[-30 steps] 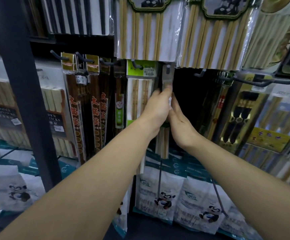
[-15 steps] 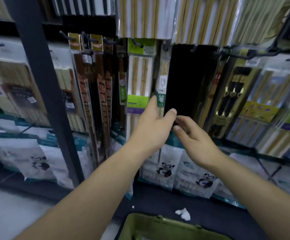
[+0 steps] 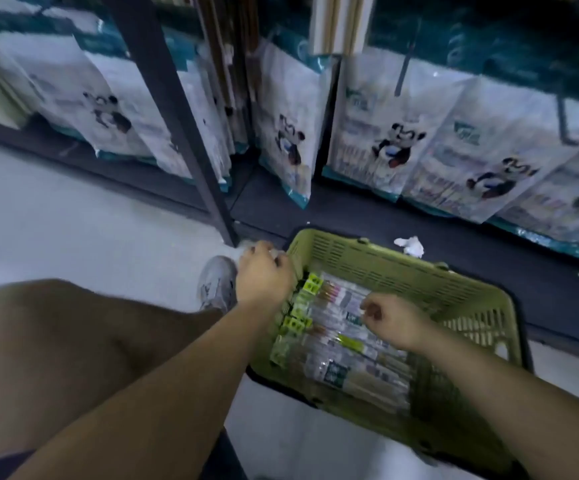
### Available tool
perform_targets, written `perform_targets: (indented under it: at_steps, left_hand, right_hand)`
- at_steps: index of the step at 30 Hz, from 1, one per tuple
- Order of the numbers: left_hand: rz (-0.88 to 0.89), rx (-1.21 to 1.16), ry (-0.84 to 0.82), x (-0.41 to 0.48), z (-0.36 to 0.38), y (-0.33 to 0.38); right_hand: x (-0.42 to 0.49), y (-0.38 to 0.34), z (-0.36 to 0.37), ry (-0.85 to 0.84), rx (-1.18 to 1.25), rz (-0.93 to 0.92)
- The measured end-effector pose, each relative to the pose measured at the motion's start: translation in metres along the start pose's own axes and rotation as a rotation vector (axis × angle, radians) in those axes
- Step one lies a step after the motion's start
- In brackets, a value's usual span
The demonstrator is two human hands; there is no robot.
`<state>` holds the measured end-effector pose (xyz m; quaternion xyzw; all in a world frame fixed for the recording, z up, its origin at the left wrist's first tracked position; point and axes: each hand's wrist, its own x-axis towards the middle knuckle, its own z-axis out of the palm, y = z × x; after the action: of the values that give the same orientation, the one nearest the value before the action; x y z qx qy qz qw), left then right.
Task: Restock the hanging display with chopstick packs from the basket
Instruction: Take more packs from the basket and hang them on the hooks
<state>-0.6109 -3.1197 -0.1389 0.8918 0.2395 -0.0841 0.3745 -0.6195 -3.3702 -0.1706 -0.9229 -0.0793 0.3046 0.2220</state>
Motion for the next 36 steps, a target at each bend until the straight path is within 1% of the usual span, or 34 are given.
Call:
perform_targets:
  at_steps: [2, 5, 9, 13, 18, 27, 32, 36]
  left_hand:
    - [-0.047, 0.026, -0.055, 0.0, 0.012, -0.025]
    - [-0.039, 0.006, -0.143, -0.003, 0.025, -0.043]
    - [-0.041, -0.052, -0.126, -0.006, 0.03, -0.049]
    - [-0.05, -0.08, -0.148, -0.006, 0.027, -0.056]
    - [-0.062, -0.069, -0.134, -0.007, 0.03, -0.058]
    - [-0.054, -0.067, -0.123, -0.005, 0.03, -0.056]
    - [-0.039, -0.069, -0.118, -0.005, 0.03, -0.056]
    - [-0.058, -0.063, -0.114, -0.004, 0.029, -0.054]
  right_hand:
    - [0.006, 0.016, 0.03, -0.077, -0.019, 0.014]
    - [0.009, 0.029, 0.066, -0.191, 0.005, 0.0]
    - [0.006, 0.038, 0.1, -0.245, -0.032, -0.02]
    - [0.0, 0.04, 0.118, -0.281, -0.158, -0.035]
    - [-0.007, 0.038, 0.132, -0.192, -0.227, -0.016]
    - [-0.002, 0.035, 0.139, -0.18, -0.287, 0.016]
    - [-0.004, 0.04, 0.141, -0.066, -0.191, 0.033]
    - [0.001, 0.042, 0.138, -0.097, -0.134, 0.042]
